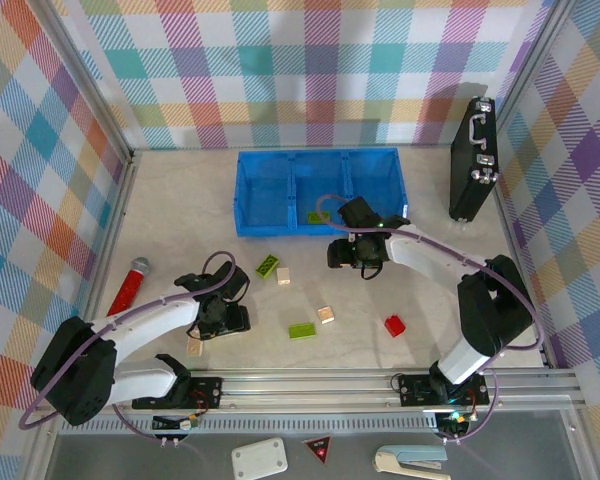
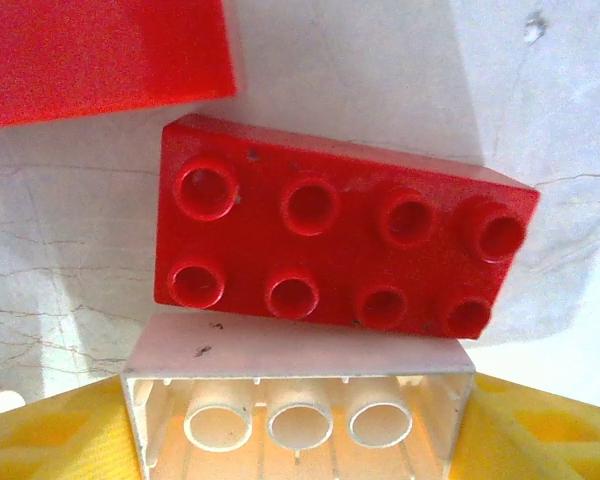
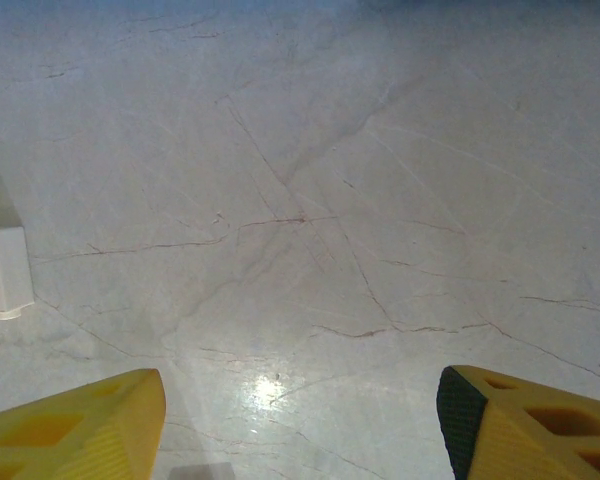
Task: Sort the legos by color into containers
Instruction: Pick up the lego from the bottom-left of the table, then place the lego in the container.
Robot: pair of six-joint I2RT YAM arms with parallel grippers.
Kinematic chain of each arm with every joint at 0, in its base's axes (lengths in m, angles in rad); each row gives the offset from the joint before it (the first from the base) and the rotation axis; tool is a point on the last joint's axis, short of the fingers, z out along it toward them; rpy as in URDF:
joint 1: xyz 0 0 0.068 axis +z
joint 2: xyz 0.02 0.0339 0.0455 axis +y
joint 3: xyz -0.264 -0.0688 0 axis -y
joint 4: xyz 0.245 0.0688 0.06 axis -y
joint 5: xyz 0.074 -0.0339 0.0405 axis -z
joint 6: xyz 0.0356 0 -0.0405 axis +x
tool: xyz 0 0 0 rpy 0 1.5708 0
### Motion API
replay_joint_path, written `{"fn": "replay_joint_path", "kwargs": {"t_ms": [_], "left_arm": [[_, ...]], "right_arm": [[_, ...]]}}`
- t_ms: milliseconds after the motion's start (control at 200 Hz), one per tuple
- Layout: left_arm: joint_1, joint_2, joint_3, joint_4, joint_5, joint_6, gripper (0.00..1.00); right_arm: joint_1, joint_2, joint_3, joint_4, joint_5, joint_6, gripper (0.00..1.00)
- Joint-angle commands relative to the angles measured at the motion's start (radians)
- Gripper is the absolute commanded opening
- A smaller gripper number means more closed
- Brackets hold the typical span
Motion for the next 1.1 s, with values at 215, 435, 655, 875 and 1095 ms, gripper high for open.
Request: {"fn": "replay_joint_path", "kwargs": {"t_ms": [215, 435, 655, 875, 1095], "left_arm": [[-0.017, -0.036, 0.044, -0.05, -0.025, 0.008, 0.65], [-0.017, -0.076, 0.106, -0.105, -0.056, 0.021, 0.64], [-0.015, -0.034, 0.226, -0.152, -0.113, 0.077, 0.64], [0.01, 0.088, 0.391, -0.155, -0.126, 0.168, 0.63], [0.054, 0.239, 0.533, -0.101, -0.101, 0.248, 0.63]], "right_arm": [[0.001, -0.058, 0.0, -0.034, 0.013, 0.004, 0.73], [0.001, -0.073, -0.005, -0.039, 0.018, 0.005, 0.73], [0.002, -0.097, -0.011, -0.057, 0.038, 0.009, 0.73], [0.001, -0.136, -0.028, -0.081, 0.071, 0.009, 0.73], [0.001, -0.18, -0.057, -0.108, 0.098, 0.03, 0.73]]}}
